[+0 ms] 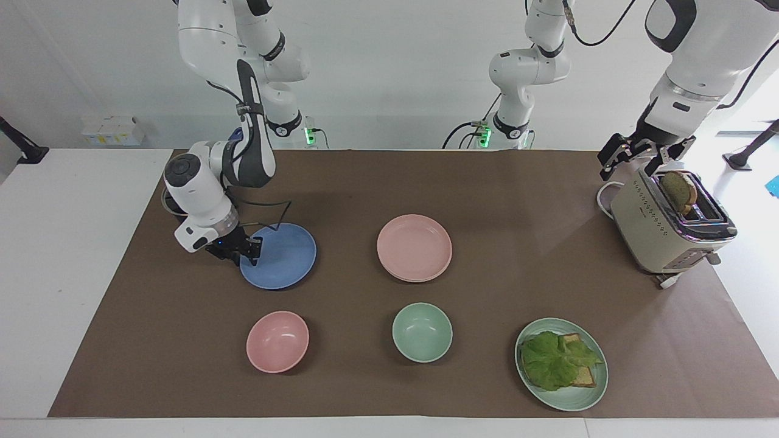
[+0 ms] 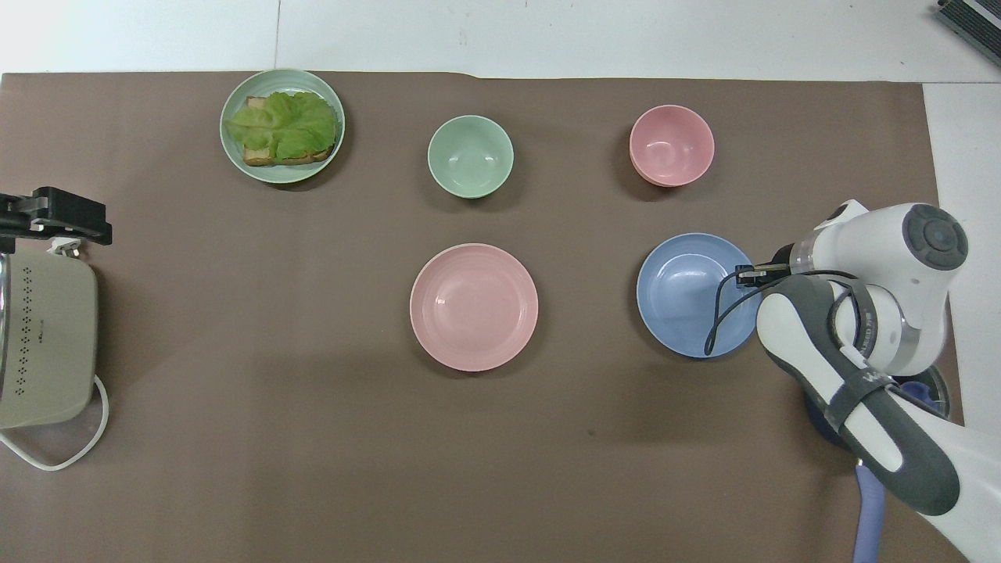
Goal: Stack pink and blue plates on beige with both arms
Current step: 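Reach the right gripper to the blue plate rim and grasp it, then carry the blue plate with the right gripper onto the pink plate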
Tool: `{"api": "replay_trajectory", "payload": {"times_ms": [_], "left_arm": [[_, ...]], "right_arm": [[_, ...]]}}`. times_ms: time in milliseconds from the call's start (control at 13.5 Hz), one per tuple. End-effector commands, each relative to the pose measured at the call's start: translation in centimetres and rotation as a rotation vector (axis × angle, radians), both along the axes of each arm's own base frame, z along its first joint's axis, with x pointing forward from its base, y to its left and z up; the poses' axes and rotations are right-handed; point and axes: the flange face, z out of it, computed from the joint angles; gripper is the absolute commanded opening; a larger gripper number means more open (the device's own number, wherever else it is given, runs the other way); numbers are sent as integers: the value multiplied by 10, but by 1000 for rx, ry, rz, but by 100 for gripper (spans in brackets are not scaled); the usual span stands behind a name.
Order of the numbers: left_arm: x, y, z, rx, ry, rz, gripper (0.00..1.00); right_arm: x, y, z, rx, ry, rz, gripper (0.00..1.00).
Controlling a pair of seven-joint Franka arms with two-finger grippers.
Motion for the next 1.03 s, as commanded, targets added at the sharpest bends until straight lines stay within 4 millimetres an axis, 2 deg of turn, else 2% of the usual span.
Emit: {"api": "replay_trajectory", "payload": {"times_ms": [0, 74, 148, 222, 443, 517, 591, 665, 813, 961], "left_arm": [[-5, -7, 0, 19, 7, -25, 100], [-5, -9, 0, 21, 7, -31, 100], [-4, 4, -1, 22, 7, -9, 100], [-5, 7, 1, 23, 6, -2, 100], [-5, 5, 1, 23, 4, -4, 100], [-5, 5, 1, 23, 4, -2, 100], [-5, 5, 2, 21, 3, -4, 100], [-5, 11, 1, 21, 4, 8, 100], [-5, 18, 2, 21, 3, 20, 100], [-5, 22, 2, 21, 3, 28, 100]], "right_arm": [[-1, -7, 7, 54, -21, -28, 0], [-1, -7, 9, 68, -22, -37, 0], [-2, -5, 11, 69, -21, -30, 0], [-2, -3, 16, 71, -20, -23, 0], [-6, 18, 59, 111, -50, -8, 0], [-6, 35, 73, 137, -65, 5, 0], [-8, 45, 83, 150, -76, 9, 0], [-10, 66, 93, 154, -89, 39, 0], [-15, 102, 99, 164, -86, 37, 0], [-22, 154, 102, 175, -80, 16, 0]]}}
